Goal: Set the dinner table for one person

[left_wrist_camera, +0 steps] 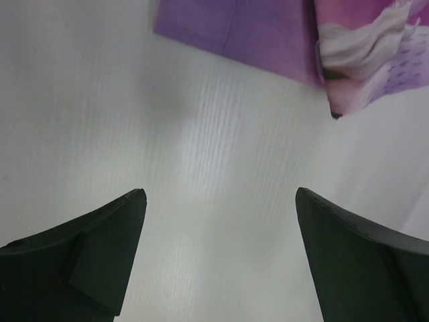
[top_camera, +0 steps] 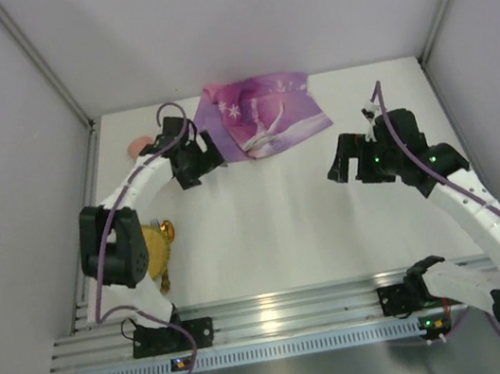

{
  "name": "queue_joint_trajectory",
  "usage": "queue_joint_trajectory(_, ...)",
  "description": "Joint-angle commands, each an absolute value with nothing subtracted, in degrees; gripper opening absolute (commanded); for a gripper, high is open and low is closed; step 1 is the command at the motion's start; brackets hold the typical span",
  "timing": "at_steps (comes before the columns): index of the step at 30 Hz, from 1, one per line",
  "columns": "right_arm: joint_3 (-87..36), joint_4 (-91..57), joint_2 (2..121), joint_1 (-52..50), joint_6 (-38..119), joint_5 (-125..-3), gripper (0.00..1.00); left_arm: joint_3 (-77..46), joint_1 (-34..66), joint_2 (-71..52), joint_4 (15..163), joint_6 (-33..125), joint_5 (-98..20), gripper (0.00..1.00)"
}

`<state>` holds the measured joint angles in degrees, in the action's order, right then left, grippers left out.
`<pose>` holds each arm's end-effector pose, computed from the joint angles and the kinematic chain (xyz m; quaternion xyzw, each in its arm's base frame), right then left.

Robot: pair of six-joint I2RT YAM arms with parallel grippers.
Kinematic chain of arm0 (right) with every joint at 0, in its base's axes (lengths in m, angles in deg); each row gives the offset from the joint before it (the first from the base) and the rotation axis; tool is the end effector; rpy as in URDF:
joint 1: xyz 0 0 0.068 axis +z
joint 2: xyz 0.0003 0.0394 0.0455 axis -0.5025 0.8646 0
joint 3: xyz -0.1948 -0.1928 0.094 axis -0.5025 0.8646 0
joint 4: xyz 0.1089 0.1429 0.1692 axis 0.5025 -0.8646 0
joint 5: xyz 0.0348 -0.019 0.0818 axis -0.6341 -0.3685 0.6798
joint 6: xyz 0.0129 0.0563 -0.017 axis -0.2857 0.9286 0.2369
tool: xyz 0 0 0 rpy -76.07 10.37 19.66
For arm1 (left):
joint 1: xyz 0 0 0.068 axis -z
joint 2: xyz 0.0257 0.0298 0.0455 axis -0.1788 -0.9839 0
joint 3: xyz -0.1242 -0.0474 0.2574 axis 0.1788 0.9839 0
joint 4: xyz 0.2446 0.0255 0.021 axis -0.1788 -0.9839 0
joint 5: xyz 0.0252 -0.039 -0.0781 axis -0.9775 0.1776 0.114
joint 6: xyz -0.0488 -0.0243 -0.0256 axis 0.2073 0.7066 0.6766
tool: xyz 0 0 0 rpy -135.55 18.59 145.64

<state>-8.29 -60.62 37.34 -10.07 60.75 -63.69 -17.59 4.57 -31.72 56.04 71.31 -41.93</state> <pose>0.1675 0.0675 0.3367 0.0290 0.9133 0.2153 0.3446 0.3481 -0.0965 0.2584 -0.1672 0.9371 -0.1706 0.2545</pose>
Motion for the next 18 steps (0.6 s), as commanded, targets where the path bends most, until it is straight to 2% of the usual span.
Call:
queue_joint_trajectory(1,-12.34,-56.81,44.17,-13.72,58.34,-63.87,1.00,-26.98,5.96,-39.01,57.52,73.41,-45.84,0.98)
queue_joint_trajectory(7,-15.77,-50.83,59.01,-21.72,58.33,-57.45,1.00,-42.01,5.61,-54.65,55.85,72.27,-51.38,0.93)
queue_joint_trajectory(18,-33.86,-42.92,88.02,-26.21,63.43,-51.56,1.00,-49.68,2.27,-64.95,56.28,67.61,-47.70,0.81)
